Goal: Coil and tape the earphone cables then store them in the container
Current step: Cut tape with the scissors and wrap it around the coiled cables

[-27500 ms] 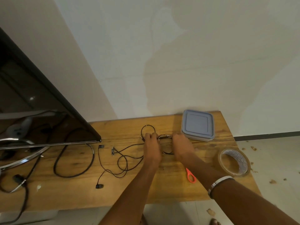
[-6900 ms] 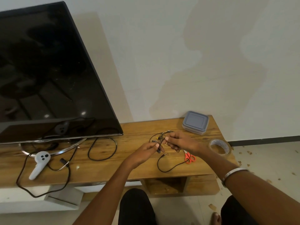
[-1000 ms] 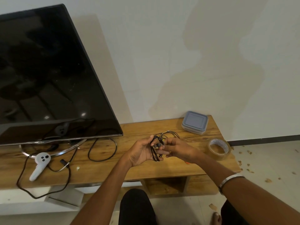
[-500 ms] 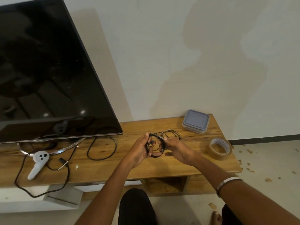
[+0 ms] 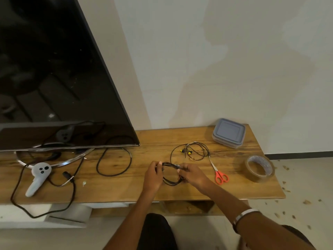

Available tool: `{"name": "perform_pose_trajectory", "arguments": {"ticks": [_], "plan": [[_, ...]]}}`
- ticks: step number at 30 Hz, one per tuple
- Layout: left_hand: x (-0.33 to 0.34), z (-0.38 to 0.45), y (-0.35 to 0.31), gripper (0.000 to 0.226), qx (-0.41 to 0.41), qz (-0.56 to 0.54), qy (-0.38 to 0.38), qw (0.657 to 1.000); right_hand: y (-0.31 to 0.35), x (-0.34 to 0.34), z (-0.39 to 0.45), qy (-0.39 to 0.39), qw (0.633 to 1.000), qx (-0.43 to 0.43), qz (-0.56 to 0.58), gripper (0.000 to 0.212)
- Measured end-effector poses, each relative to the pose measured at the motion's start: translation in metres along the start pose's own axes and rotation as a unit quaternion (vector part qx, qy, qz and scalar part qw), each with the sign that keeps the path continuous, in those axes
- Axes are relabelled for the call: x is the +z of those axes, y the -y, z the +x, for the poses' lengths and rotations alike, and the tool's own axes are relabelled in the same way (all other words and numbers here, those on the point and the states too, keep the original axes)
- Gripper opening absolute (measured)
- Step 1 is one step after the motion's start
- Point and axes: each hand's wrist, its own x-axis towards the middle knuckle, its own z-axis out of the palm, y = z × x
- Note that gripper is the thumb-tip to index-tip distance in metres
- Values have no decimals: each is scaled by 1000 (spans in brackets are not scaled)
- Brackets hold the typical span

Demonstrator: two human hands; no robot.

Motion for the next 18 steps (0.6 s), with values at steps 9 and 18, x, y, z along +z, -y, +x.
{"name": "perform_pose_trajectory", "arguments": {"ticks": [9, 18], "plan": [[8, 25, 34, 28, 22, 146, -86, 985, -13, 31, 42, -69, 974, -14, -218, 21], [17, 49, 51, 31, 0, 239, -105, 965, -19, 49, 67, -128, 938, -37, -320, 23]]}}
